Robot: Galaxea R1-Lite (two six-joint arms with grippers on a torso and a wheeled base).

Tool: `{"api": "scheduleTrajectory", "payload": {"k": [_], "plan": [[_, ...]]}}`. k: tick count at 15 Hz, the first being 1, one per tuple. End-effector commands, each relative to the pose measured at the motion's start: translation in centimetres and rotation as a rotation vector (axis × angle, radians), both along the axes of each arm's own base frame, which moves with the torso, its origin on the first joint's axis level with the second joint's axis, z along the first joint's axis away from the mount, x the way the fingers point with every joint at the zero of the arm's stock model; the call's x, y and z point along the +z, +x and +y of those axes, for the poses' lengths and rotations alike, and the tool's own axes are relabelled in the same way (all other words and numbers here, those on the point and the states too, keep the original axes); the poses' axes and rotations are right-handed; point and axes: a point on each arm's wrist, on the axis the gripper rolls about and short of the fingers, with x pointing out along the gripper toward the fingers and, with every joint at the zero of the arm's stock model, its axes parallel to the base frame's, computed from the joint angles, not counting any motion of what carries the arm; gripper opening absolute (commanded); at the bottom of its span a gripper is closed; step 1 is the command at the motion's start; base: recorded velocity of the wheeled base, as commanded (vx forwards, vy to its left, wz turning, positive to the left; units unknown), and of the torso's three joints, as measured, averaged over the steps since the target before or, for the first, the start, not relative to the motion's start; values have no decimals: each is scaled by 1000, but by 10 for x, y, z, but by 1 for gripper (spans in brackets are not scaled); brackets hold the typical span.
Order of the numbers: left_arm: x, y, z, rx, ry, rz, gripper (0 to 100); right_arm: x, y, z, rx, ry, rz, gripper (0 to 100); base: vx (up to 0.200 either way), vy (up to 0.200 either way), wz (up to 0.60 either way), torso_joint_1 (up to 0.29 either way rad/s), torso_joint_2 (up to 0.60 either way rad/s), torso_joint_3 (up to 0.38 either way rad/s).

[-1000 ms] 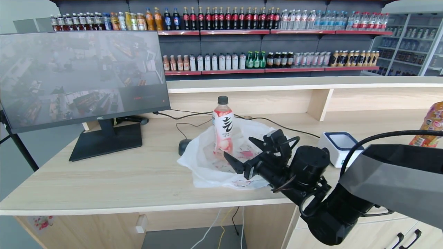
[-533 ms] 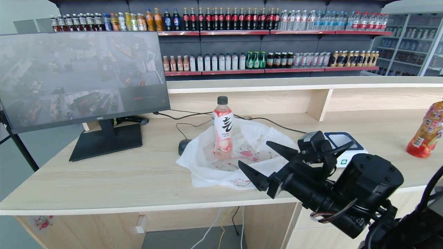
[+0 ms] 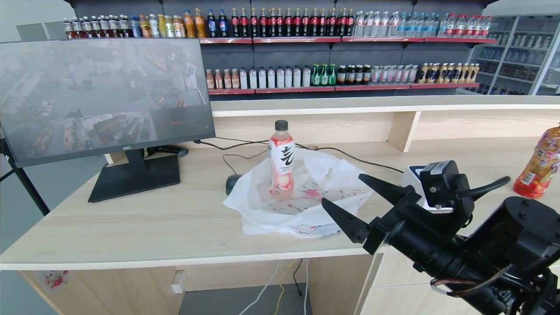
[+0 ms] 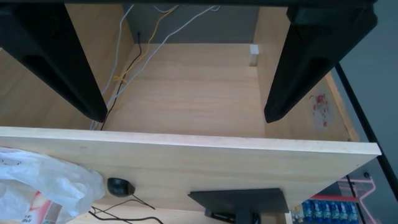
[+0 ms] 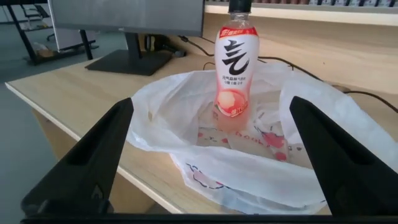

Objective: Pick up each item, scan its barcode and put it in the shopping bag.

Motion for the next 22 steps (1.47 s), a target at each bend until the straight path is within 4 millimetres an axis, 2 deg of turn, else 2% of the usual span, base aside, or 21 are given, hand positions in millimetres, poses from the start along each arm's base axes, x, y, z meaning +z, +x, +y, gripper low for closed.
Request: {"api": "scheduleTrajectory", "payload": {"k": [1,7,13,22], "plan": [[0,0,0,0,0,-1,100,1,1,2,2,4,-5,100,0,0,0,0,0,0],[0,0,0,0,0,1,100,-3,12,10,2,1,-1,100,0,-167,0,-7,-4,6],[0,0,0,2,-2,1,100,-4,13,5,-16,-2,2,100,0,-200,0,7,2,2],[0,0,0,3,-7,1,100,-13,22,10,-21,-19,24,100,0,-200,0,2,2,2]]}}
